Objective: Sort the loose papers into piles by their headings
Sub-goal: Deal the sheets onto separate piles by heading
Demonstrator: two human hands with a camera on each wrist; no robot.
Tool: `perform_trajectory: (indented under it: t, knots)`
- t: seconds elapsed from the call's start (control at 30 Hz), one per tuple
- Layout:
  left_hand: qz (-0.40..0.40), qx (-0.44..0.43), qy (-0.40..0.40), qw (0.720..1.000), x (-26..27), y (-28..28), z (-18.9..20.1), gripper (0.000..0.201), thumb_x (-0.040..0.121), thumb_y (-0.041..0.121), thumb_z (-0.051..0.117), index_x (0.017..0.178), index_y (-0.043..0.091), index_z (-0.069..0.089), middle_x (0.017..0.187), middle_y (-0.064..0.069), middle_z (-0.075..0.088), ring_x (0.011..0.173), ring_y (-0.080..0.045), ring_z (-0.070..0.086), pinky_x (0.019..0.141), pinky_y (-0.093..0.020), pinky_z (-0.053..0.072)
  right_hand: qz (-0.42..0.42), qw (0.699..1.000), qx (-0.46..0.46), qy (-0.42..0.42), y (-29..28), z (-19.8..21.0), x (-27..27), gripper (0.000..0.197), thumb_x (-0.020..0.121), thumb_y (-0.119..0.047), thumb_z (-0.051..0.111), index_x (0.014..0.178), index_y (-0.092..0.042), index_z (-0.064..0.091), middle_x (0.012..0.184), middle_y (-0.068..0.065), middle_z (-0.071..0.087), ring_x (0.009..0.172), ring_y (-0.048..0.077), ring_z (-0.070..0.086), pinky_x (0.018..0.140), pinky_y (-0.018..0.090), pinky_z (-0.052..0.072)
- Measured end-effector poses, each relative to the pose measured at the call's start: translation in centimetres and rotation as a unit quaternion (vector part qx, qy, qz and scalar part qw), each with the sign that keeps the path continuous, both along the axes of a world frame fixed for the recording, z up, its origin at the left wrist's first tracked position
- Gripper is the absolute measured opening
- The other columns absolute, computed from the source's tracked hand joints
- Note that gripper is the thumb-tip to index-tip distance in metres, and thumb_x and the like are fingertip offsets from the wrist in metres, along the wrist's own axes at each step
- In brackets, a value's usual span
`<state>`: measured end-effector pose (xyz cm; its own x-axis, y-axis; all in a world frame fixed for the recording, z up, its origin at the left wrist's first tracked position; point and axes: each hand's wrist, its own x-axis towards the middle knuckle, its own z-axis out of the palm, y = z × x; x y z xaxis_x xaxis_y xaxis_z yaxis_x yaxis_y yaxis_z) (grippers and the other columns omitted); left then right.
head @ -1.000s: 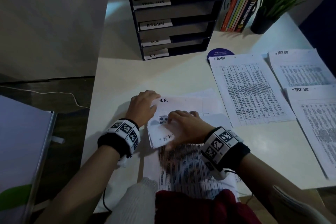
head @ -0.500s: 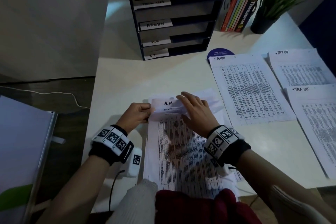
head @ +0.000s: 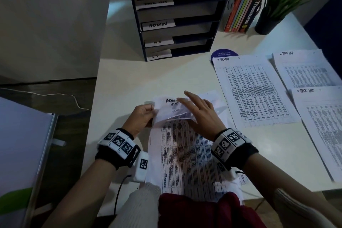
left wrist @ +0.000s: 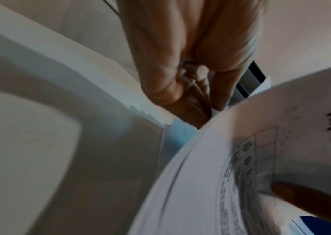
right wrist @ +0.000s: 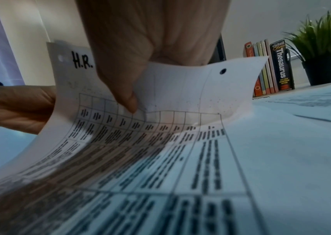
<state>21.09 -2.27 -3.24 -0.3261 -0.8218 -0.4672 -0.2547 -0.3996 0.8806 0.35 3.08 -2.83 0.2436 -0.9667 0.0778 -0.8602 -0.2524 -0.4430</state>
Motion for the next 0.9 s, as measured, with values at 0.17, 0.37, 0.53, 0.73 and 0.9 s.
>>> perform_trajectory:
  t: [0.17, 0.37, 0.53, 0.73, 0.9]
  knots:
    - [0.055, -0.046, -0.055, 0.996, -0.5, 0.2, -0.7, 0.016, 0.093, 0.004, 0.047, 0.085, 0.008, 0.059, 0.089, -0.011, 0.065, 0.084, -0.025, 0.060, 0.082, -0.036, 0.047, 0.045, 0.993, -0.108, 0.032, 1.8, -0.3, 0.2, 0.057, 0.053, -0.001, 0.074, 0.098, -0.019, 0.043, 0.106, 0.014, 0.067, 0.095, 0.028, 0.066, 0.099, 0.055, 0.032]
    - [0.001, -0.194, -0.212, 0.958, -1.8, 1.4, -0.6, 0.053, 0.094, 0.002, 0.042, 0.144, 0.016, 0.029, 0.112, -0.017, 0.063, 0.088, -0.022, 0.061, 0.074, -0.024, 0.048, 0.032, 0.992, -0.123, 0.021, 2.2, -0.1, 1.2, 0.060, 0.047, -0.013, 0.085, 0.092, -0.019, 0.045, 0.078, 0.000, 0.065, 0.069, 0.018, 0.062, 0.084, 0.033, 0.034]
    - [-0.049, -0.236, -0.239, 0.941, -1.8, 2.0, -1.0, 0.063, 0.098, 0.011, 0.038, 0.148, 0.024, 0.001, 0.130, -0.015, 0.044, 0.111, -0.021, 0.046, 0.090, -0.018, 0.038, -0.015, 0.995, -0.058, 0.077, 1.0, 0.7, 2.3, 0.031, 0.062, -0.006, 0.074, 0.087, -0.011, 0.057, 0.083, 0.003, 0.061, 0.078, 0.024, 0.059, 0.083, 0.042, 0.041]
    - [-0.142, -0.283, -0.248, 0.916, -1.6, 2.8, -0.4, 0.066, 0.096, 0.006, 0.041, 0.147, 0.023, 0.002, 0.156, 0.000, 0.008, 0.141, -0.017, 0.020, 0.106, -0.019, 0.020, -0.028, 0.990, 0.097, 0.102, 0.6, 2.1, 2.1, 0.047, 0.081, -0.008, 0.052, 0.125, -0.013, 0.038, 0.117, 0.000, 0.052, 0.113, 0.021, 0.044, 0.105, 0.040, 0.016]
    - [-0.144, -0.266, -0.270, 0.914, -2.1, 3.6, 0.1, 0.053, 0.097, 0.011, 0.041, 0.146, 0.018, 0.020, 0.156, -0.003, 0.009, 0.140, -0.018, 0.019, 0.103, -0.017, 0.019, -0.027, 0.987, 0.142, 0.071, 0.7, 2.9, 1.6, 0.087, 0.077, -0.022, 0.067, 0.145, -0.016, 0.012, 0.127, 0.001, 0.052, 0.119, 0.022, 0.045, 0.108, 0.042, 0.019]
